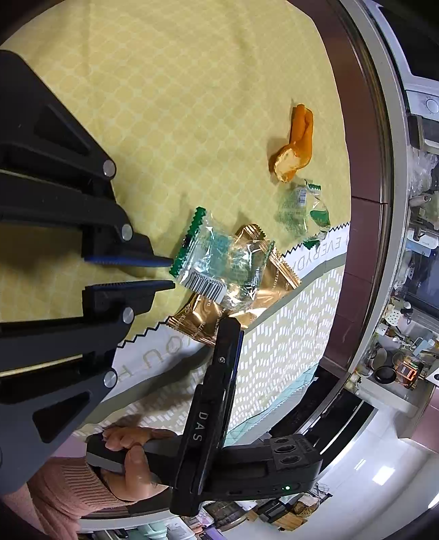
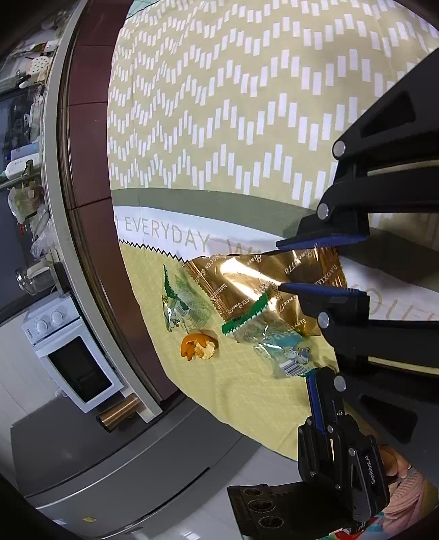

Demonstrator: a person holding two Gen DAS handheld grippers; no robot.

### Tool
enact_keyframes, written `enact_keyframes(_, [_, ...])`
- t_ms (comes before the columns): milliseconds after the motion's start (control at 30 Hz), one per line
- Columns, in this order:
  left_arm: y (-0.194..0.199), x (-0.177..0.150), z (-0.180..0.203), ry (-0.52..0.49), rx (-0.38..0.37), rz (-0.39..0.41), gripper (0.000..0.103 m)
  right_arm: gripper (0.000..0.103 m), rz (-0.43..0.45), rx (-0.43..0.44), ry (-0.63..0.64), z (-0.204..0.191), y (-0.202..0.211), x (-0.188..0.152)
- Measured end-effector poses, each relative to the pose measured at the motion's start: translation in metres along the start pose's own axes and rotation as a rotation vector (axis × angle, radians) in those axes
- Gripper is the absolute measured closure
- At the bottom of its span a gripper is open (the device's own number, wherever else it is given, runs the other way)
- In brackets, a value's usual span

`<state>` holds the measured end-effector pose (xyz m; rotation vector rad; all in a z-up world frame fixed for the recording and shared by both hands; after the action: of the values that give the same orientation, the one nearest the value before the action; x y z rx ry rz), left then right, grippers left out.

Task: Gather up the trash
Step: 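Grasp the clear green-edged wrapper with the left tool while the right tool grasps the gold foil wrapper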

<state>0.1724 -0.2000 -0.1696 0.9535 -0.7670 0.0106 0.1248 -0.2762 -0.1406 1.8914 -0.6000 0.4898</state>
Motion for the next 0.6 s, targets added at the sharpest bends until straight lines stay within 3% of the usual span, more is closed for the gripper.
enact_keyframes(100, [0.004, 0.0, 0.0, -0.003, -0.006, 0.009, 0.095, 0.091, 0.012, 0.015, -0.011, -0.001, 0.004, -0.001])
enact_keyframes(200, [0.011, 0.002, -0.003, 0.001, 0.003, 0.03, 0.076, 0.092, 0.017, 0.032, -0.016, -0.003, 0.006, -0.002])
enact_keyframes(300, [0.017, 0.007, -0.008, 0.003, 0.028, 0.047, 0.065, 0.093, 0.022, 0.043, -0.014, -0.005, 0.008, -0.002])
enact_keyframes(467, [0.026, 0.014, -0.015, -0.015, 0.093, 0.083, 0.06, 0.096, 0.033, 0.084, -0.022, -0.011, 0.013, -0.004])
enact_keyframes(600, [0.02, 0.015, -0.015, -0.052, 0.116, 0.06, 0.059, 0.097, 0.036, 0.121, -0.031, -0.019, 0.015, -0.006])
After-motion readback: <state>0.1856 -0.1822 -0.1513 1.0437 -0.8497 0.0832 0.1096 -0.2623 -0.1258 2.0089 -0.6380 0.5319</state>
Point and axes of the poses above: each gripper's, at about its wrist camera, not at the fingertips, and y roughly against the way its jaws point, z to its right, x to its top, the point moved 9 cm from there along -y, roughly the way its jaws point, and after that the axes turned 1 degree about -x, right-handed, at the moved point
